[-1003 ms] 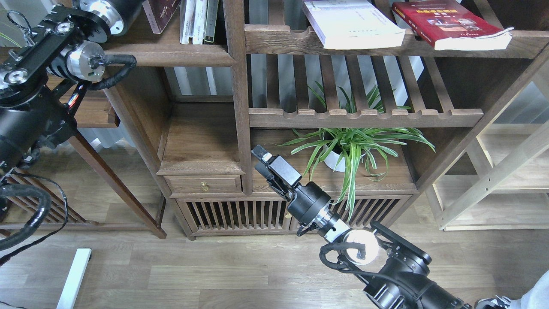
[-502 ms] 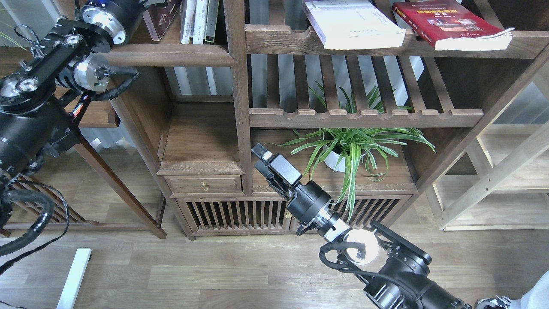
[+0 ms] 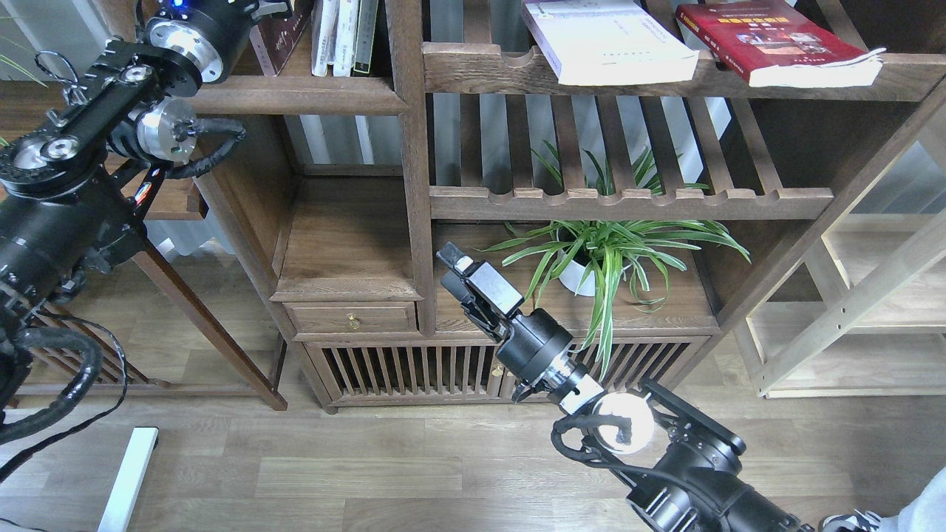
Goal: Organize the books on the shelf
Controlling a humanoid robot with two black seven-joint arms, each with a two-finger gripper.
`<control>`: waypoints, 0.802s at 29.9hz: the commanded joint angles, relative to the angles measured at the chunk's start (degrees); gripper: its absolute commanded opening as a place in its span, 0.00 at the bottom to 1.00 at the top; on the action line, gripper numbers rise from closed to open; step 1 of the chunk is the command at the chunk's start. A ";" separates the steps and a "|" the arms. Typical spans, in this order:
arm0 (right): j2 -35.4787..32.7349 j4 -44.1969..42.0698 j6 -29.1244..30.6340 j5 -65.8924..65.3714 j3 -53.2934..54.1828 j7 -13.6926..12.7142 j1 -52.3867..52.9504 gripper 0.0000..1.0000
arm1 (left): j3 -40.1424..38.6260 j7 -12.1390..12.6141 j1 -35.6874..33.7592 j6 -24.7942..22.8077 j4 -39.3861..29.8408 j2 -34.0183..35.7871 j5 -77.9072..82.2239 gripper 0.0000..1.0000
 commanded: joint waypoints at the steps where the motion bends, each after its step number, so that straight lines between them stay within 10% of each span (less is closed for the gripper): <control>1: 0.00 0.00 0.00 0.00 0.01 0.00 -0.01 0.98 | 0.01 -0.81 -0.38 -0.02 1.26 -0.08 0.01 0.05; 24: 0.00 0.09 0.00 0.00 0.01 0.00 -0.62 0.98 | 0.19 -2.22 -0.91 -0.37 3.73 -1.66 -1.05 0.09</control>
